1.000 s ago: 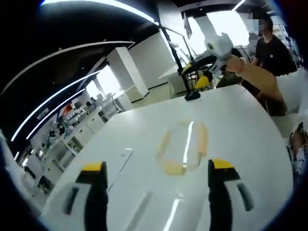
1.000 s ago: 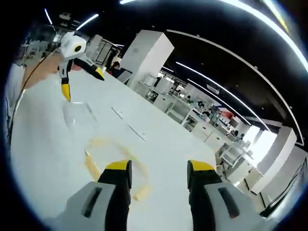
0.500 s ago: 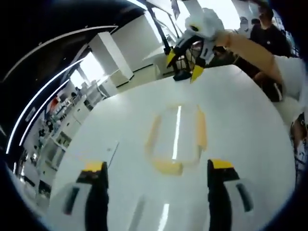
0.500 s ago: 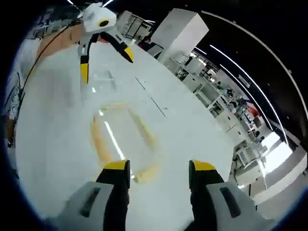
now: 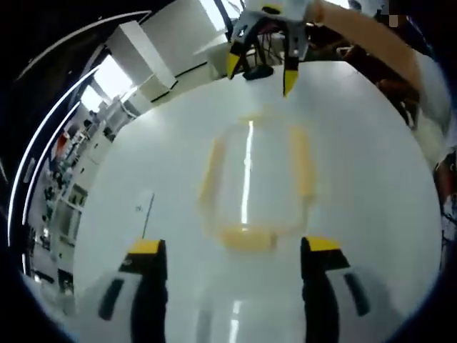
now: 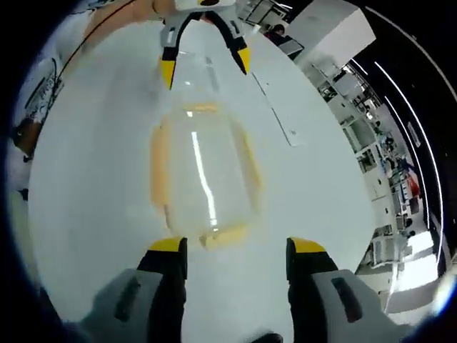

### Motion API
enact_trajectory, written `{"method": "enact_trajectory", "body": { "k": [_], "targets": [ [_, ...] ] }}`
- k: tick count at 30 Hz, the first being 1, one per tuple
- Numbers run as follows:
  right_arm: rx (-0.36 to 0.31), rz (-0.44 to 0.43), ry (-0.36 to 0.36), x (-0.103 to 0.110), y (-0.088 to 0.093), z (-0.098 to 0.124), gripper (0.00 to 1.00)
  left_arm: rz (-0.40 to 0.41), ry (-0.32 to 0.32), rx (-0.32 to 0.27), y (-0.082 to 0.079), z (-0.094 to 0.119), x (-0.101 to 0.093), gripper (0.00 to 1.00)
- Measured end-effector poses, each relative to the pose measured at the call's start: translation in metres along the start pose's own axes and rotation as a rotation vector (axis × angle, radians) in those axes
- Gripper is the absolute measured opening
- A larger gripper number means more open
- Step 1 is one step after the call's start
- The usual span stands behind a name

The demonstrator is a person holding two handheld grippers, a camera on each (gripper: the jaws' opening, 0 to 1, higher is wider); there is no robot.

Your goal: Snap each plastic latch of the storage box into its locked position after aligning the lid with the box until every specified latch is closed and the lid sits flush.

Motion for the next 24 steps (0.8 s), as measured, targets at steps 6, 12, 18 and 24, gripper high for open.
{"method": "enact_trajectory", "body": {
  "k": [6,12,18,24],
  "targets": [
    [0.085,0.014,-0.044,-0.005,0.012,-0.017,0.57,-0.021,0.055,0.078,0.015,-0.013,-0.007,0.76],
    [0.104,0.000,-0.109,-0.007,0.019,-0.030,0.58,-0.030,0.098,0.095,0.016,-0.025,-0.011,0.74],
    [0.108,0.003,-0.174,-0.004,0.022,-0.041,0.56,-0.003,0.159,0.084,0.016,-0.033,-0.016,0.69],
    [0.091,-0.017,-0.210,-0.004,0.023,-0.046,0.54,0.029,0.193,0.066,0.014,-0.037,-0.018,0.65]
  ]
}}
Point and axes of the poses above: the point that each gripper's makers call its tool centre point, and the gripper's own axes: z roughly backward along the fingers, x roughly to its left, y roughly out of its underside, the point moved 4 cm from there along z, roughly backward along the fingers, and after that the axes turned 10 degrees about -z, right-handed, at the moved point
